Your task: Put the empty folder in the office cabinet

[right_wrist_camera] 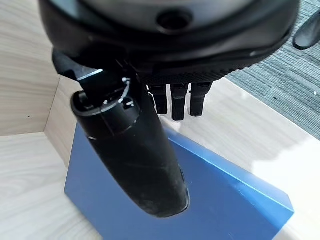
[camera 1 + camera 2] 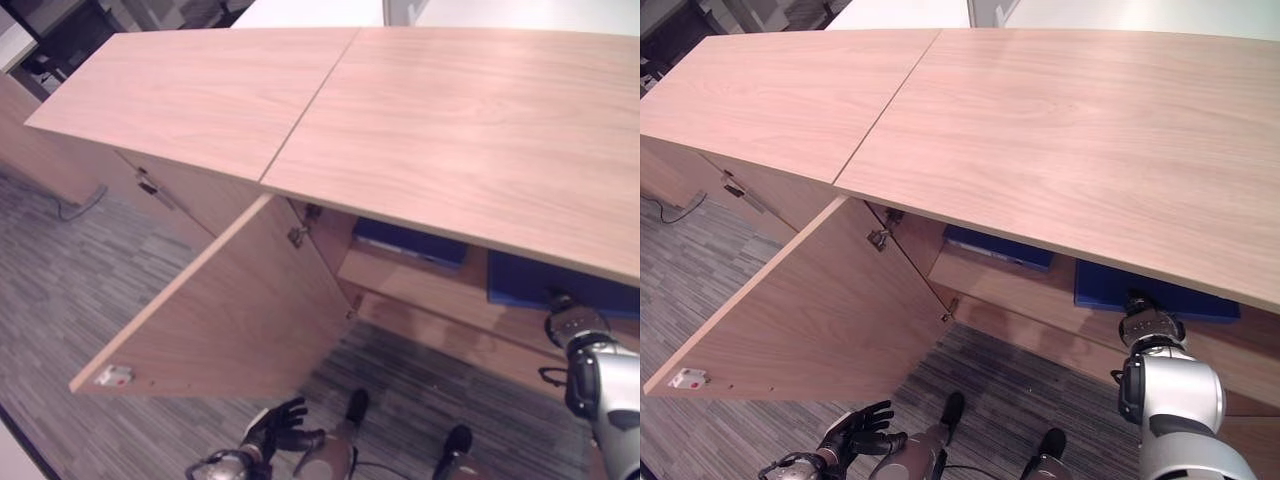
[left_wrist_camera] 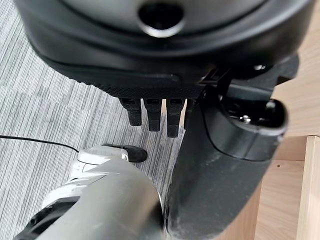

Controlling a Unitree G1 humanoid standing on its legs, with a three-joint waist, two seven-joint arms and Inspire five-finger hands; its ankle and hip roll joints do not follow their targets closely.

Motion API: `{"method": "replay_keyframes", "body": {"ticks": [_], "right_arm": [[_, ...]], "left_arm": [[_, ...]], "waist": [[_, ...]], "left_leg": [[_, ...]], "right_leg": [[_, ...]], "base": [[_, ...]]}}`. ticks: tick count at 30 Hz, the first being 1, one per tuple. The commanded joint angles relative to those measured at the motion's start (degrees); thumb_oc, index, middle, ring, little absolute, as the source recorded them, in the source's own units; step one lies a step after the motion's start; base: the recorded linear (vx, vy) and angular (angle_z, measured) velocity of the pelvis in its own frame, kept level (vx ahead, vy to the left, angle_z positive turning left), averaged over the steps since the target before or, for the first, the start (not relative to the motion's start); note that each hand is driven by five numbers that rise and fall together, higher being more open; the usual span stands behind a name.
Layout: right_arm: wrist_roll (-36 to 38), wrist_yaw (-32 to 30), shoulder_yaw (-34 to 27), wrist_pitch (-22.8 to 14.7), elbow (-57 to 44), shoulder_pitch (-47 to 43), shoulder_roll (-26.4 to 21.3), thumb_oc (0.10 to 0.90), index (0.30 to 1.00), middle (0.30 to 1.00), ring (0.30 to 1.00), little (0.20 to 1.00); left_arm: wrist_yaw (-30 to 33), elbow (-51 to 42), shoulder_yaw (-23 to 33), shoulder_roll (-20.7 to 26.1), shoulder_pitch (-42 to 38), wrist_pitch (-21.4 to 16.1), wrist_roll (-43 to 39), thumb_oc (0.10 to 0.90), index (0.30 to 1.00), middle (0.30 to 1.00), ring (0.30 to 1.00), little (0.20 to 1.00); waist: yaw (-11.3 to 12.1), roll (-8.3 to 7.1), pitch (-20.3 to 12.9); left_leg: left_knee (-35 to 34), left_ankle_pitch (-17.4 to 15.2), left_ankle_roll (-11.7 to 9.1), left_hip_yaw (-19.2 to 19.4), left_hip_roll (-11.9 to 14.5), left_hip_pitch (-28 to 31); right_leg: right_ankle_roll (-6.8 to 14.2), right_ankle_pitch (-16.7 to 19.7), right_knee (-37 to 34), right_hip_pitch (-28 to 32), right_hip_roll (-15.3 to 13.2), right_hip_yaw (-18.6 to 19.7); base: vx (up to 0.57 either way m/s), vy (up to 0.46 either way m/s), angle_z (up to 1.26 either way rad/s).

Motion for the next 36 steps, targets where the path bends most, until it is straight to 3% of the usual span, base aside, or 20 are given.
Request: {"method": "replay_keyframes", "body": {"ticks": [1,5,10,16,22,30,36], "right_arm": [[-2.96,3.08,2.21,-2.1,-4.73,-4.14,-4.98,0.8,0.9,0.9,0.9,0.9],[-2.86,5.31,4.82,-2.33,-5.8,-8.32,-10.99,0.8,0.9,0.9,0.9,0.9],[-3.49,7.76,9.55,-2.45,-5.65,-14.77,-21.42,0.8,0.9,0.9,0.9,0.9],[-5.12,9.3,14.12,-2.46,-4.99,-19.65,-27.92,0.8,0.9,0.9,0.9,0.9],[-6.14,10.4,16.27,-2.47,-5.54,-21.43,-29.72,0.8,0.9,0.9,0.9,0.9],[-4.78,12.56,17.35,-3.12,-7.35,-22.19,-27.52,0.8,0.9,0.9,0.9,0.9],[-3.67,12.37,17.62,-3.99,-8.02,-23.73,-26.44,0.8,0.9,0.9,0.9,0.9]], "left_arm": [[0.32,3.38,-0.48,-0.19,-1.02,-2.4,3.12,0.8,0.9,0.9,0.9,0.9],[-0.66,2.62,-1.14,0.53,0.44,-3.41,4.56,0.8,0.9,0.9,0.9,0.9],[-1.84,0.56,-2.39,1.93,2.88,-4.8,6.51,0.8,0.9,0.9,0.9,0.9],[-3.11,-0.47,-3.99,2.96,3.77,-5.29,8.34,0.8,0.9,0.9,0.9,0.9],[-3.74,-0.43,-4.67,3.1,3.57,-5.5,8.74,0.8,0.9,0.9,0.9,0.9],[-3.99,0.16,-5.4,2.56,2.6,-5.57,9.35,0.8,0.9,0.9,0.9,0.9],[-3.67,1.38,-5.87,2.09,1.68,-5.58,8.57,0.8,0.9,0.9,0.9,0.9]], "waist": [[1.64,-0.39,0.05],[2.46,0.01,0.34],[4.43,2.08,1.15],[5.66,3.88,1.1],[6.17,4.74,0.97],[6.66,5.69,0.77],[7.37,5.57,0.53]], "left_leg": [[-1.93,-2.81,-3.79,1.59,4.17,2.05],[-1.95,-2.85,-4.11,1.6,3.73,1.37],[-2.16,-1.73,-4.5,1.57,2.94,-1.13],[-2.5,-0.71,-4.87,1.01,1.85,-2.98],[-2.55,-0.14,-5.16,-0.01,1.18,-3.94],[-2.55,0.01,-5.1,-1.13,0.67,-4.37],[-2.55,-1.08,-5.26,-2.74,0.11,-4.18]], "right_leg": [[3.26,-3.96,2.58,1.91,-1.42,0.61],[3.46,-4.47,2.87,0.9,-1.94,0.57],[3.88,-4.08,3.12,-1.69,-3.15,0.16],[4.14,-3.93,3.03,-3.18,-4.14,-0.61],[4.21,-3.88,3.4,-3.9,-4.93,-1.3],[4.18,-4.35,4.79,-4.34,-5.76,-2.18],[4.31,-7.45,6.36,-3.06,-6.47,-3.35]], "base": [[-0.02,0.014,-0.03],[-0.02,0.015,-0.05],[-0.06,0.037,0.01],[-0.02,0.011,0.02],[-0.01,-0.004,0.07],[0.0,-0.006,0.03],[0.06,-0.047,0.15]]}}
